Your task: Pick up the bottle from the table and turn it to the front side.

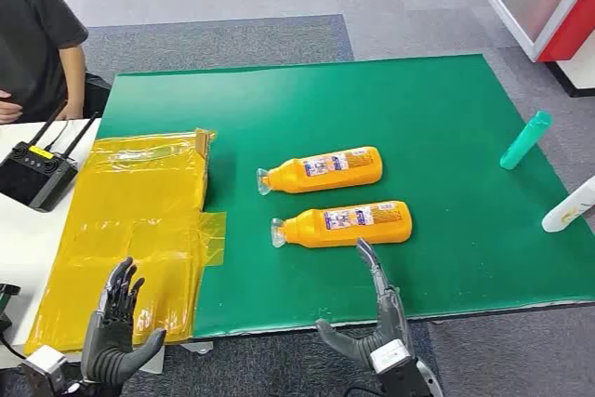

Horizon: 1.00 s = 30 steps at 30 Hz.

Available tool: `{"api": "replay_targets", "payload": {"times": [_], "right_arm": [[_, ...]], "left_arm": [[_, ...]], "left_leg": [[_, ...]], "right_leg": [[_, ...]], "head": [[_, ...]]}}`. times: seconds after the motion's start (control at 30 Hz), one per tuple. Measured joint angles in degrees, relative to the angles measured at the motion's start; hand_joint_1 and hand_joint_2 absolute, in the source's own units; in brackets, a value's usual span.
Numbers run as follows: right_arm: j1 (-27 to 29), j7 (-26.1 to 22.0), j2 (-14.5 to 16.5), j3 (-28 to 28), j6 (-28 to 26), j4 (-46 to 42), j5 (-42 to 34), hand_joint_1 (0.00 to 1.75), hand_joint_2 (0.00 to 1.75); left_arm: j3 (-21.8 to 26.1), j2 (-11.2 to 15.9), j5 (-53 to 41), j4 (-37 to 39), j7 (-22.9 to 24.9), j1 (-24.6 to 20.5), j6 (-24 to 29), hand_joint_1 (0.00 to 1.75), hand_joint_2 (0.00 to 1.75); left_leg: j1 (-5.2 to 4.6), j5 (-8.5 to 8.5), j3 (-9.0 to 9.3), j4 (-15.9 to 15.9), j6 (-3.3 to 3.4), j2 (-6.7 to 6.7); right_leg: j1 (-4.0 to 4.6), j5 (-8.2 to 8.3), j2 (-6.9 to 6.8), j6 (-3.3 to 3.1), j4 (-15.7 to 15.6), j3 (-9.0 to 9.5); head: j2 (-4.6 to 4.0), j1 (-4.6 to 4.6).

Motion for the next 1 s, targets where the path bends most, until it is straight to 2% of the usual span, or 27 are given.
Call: {"api": "replay_targets", "payload": {"times": [0.2, 0.37, 0.77, 0.83, 0.9, 1.0], "right_arm": [[-0.04, -1.20, 0.01, -0.22, 1.78, -0.63, -1.81, 0.00, 1.75], [-0.10, -0.40, 0.02, -0.48, 4.03, -0.80, -2.81, 0.00, 1.75], [0.17, -1.31, 0.02, -1.11, 4.19, -0.56, -0.93, 0.00, 1.75], [0.19, -0.95, 0.01, -1.19, 3.38, -0.29, 1.07, 0.00, 1.75], [0.24, 0.35, -0.07, -1.22, 0.31, -0.11, 4.91, 0.00, 1.75], [0.44, 4.56, -0.46, -1.85, -3.86, -0.51, 10.74, 0.00, 1.75]], "left_arm": [[0.40, -0.38, -0.09, 0.02, -0.13, -0.38, -0.11, 0.00, 1.75], [0.49, -0.60, -0.10, 0.34, -0.13, -1.03, -0.13, 0.00, 1.75], [0.67, -1.00, -1.26, 1.74, -0.99, -2.15, 1.69, 0.00, 1.75], [0.67, -0.99, -0.76, 2.05, -1.04, -2.41, 1.47, 0.00, 1.75], [0.67, -0.96, -0.63, 2.19, -1.05, -2.53, 1.62, 0.00, 1.75], [0.89, -0.91, -0.79, 2.35, -1.09, -2.53, 2.05, 0.00, 1.75]], "left_leg": [[-0.01, -0.01, 0.00, 0.00, 0.01, 0.00], [-0.01, -0.01, 0.00, 0.00, 0.01, 0.00], [-0.01, -0.01, 0.00, 0.00, 0.01, 0.00], [-0.01, -0.01, 0.00, 0.00, 0.01, 0.00], [0.00, -0.01, 0.00, 0.00, 0.01, 0.00], [-0.01, -0.01, 0.00, 0.00, 0.01, 0.00]], "right_leg": [[-0.01, 0.00, 0.00, 0.00, 0.00, 0.00], [-0.01, 0.00, 0.00, 0.00, 0.00, 0.00], [-0.01, 0.00, 0.00, 0.00, 0.00, -0.01], [-0.01, 0.00, 0.00, 0.00, 0.00, -0.01], [-0.01, 0.00, 0.00, 0.00, 0.00, -0.01], [-0.01, 0.00, 0.00, 0.00, 0.00, 0.00]], "head": [[0.00, 0.01], [0.00, 0.01], [0.00, 0.01], [0.00, 0.01], [0.00, 0.01], [0.00, 0.01]]}}
